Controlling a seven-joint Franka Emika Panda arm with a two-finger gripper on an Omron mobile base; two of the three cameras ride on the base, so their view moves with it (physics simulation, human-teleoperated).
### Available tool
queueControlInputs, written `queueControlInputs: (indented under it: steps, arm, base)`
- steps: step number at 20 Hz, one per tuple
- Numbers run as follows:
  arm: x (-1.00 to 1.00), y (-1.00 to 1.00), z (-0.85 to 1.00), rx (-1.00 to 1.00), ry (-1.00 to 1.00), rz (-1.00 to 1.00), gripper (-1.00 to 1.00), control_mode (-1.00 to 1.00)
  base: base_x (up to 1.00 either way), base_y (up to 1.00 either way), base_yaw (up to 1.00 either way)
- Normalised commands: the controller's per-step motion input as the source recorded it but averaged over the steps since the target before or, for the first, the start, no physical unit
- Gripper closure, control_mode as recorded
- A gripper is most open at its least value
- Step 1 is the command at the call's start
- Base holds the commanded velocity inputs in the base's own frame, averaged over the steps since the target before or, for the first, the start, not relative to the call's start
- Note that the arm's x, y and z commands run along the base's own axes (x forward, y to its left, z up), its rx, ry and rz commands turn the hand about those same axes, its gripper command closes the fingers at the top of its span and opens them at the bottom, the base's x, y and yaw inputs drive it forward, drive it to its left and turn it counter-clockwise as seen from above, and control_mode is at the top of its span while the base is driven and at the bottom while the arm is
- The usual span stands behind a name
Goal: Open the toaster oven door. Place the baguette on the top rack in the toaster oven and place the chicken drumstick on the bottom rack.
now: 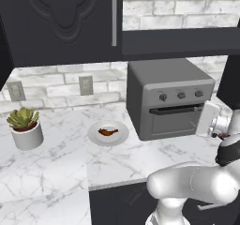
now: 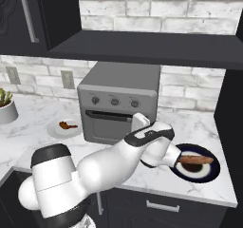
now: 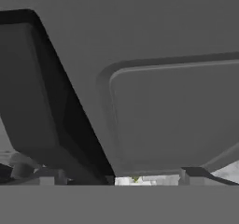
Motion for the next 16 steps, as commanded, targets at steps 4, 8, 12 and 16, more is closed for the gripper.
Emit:
queueControlInputs:
  steps: [4,8,12,16]
  arm:
    - [0.57,0.08,-0.08,0.03,0.01,-0.17,-1.0,-1.0]
    - [0.33,0.1,0.02,0.06,0.0,-0.18,-1.0,-1.0]
    - [-0.14,0.0,0.14,0.1,-0.02,-0.11,-1.0,-1.0]
    - [-0.01,0.11,0.14,0.06,-0.01,-0.2,-1.0,-1.0]
  base:
    - [0.0,0.0,0.0]
    - [0.0,0.0,0.0]
    - [0.0,0.0,0.0]
    - [0.0,0.0,0.0]
